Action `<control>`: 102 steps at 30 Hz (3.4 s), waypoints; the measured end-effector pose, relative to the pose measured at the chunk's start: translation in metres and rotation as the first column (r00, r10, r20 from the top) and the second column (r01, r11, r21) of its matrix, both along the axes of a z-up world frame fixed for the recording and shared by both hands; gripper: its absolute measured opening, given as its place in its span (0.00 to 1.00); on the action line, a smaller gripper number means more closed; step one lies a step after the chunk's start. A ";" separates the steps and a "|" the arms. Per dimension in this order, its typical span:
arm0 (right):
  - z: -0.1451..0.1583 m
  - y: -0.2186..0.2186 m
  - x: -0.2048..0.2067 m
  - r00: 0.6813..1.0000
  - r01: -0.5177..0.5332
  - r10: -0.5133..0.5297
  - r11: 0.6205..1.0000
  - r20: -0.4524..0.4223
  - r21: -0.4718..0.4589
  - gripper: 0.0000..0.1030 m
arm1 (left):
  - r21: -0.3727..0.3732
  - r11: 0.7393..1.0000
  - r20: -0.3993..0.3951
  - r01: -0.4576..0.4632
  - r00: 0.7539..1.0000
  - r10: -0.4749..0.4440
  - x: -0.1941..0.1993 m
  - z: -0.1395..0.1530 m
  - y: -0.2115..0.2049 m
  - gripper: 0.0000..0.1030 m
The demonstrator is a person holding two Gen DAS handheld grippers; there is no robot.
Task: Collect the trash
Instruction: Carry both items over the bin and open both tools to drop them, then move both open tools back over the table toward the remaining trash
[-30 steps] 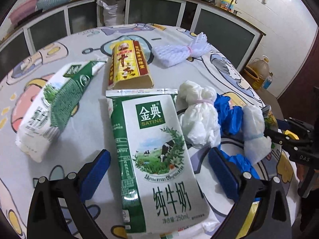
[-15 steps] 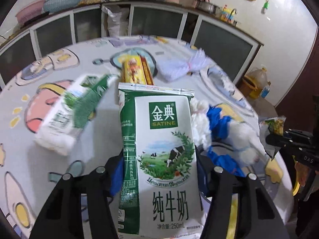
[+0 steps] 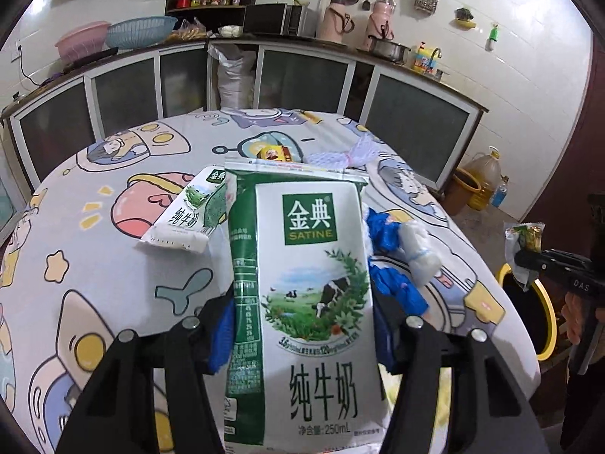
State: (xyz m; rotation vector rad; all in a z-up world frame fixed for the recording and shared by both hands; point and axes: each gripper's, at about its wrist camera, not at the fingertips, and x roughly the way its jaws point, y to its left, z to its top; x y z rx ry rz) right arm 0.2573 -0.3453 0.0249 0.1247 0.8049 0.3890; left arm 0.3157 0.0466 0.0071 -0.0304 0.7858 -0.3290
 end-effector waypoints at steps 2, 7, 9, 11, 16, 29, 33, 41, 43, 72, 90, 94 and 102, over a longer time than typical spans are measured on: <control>0.001 -0.008 -0.012 1.000 0.021 -0.021 1.000 0.001 0.007 0.14 | -0.012 1.000 0.005 0.013 1.000 -0.013 -0.011 0.004 -0.003 0.54; 0.000 -0.032 -0.041 0.997 0.082 -0.082 0.996 0.003 0.019 0.14 | -0.025 0.998 0.026 0.055 0.998 -0.054 -0.033 0.014 -0.020 0.54; -0.001 -0.044 -0.055 0.994 0.107 -0.107 0.994 0.005 0.024 0.14 | -0.034 0.996 0.032 0.083 0.996 -0.082 -0.040 0.018 -0.032 0.54; -0.001 -0.055 -0.066 0.992 0.129 -0.130 0.991 0.009 0.026 0.14 | -0.034 0.993 0.039 0.111 0.993 -0.109 -0.045 0.020 -0.046 0.54; -0.001 -0.091 -0.094 0.978 0.206 -0.207 0.978 0.019 0.032 0.14 | -0.039 0.976 0.047 0.213 0.976 -0.211 -0.057 0.023 -0.099 0.54; -0.022 -0.189 -0.141 0.892 0.452 -0.452 0.892 -0.006 0.015 0.14 | -0.047 0.890 0.032 0.454 0.891 -0.453 -0.071 0.019 -0.247 0.54; -0.033 -0.210 -0.148 0.866 0.500 -0.500 0.866 -0.028 0.016 0.14 | -0.055 0.853 0.013 0.519 0.855 -0.519 -0.070 0.010 -0.296 0.54; -0.063 -0.242 -0.155 0.818 0.570 -0.569 0.821 -0.080 -0.018 0.15 | -0.067 0.797 -0.034 0.600 0.797 -0.603 -0.072 -0.017 -0.375 0.54; -0.070 -0.247 -0.154 0.809 0.581 -0.580 0.814 -0.099 -0.018 0.15 | -0.054 0.787 -0.039 0.614 0.787 -0.616 -0.073 -0.024 -0.390 0.54; -0.084 -0.263 -0.178 0.722 0.683 -0.679 0.730 -0.135 -0.024 0.58 | -0.110 0.856 0.008 0.505 0.862 -0.508 -0.058 -0.021 -0.349 0.92; -0.038 -0.094 -0.081 0.934 0.358 -0.358 0.933 -0.006 -0.032 0.58 | 0.012 0.996 0.113 0.085 0.990 -0.086 -0.009 0.015 -0.063 0.92; -0.037 -0.050 -0.053 0.967 0.253 -0.254 0.967 -0.005 -0.038 0.58 | 0.076 0.997 0.115 -0.010 0.993 0.002 0.011 0.013 -0.013 0.92; -0.039 0.023 0.004 0.995 0.094 -0.096 0.994 -0.020 -0.056 0.58 | 0.173 0.979 0.091 -0.111 0.991 0.096 0.062 -0.003 0.052 0.92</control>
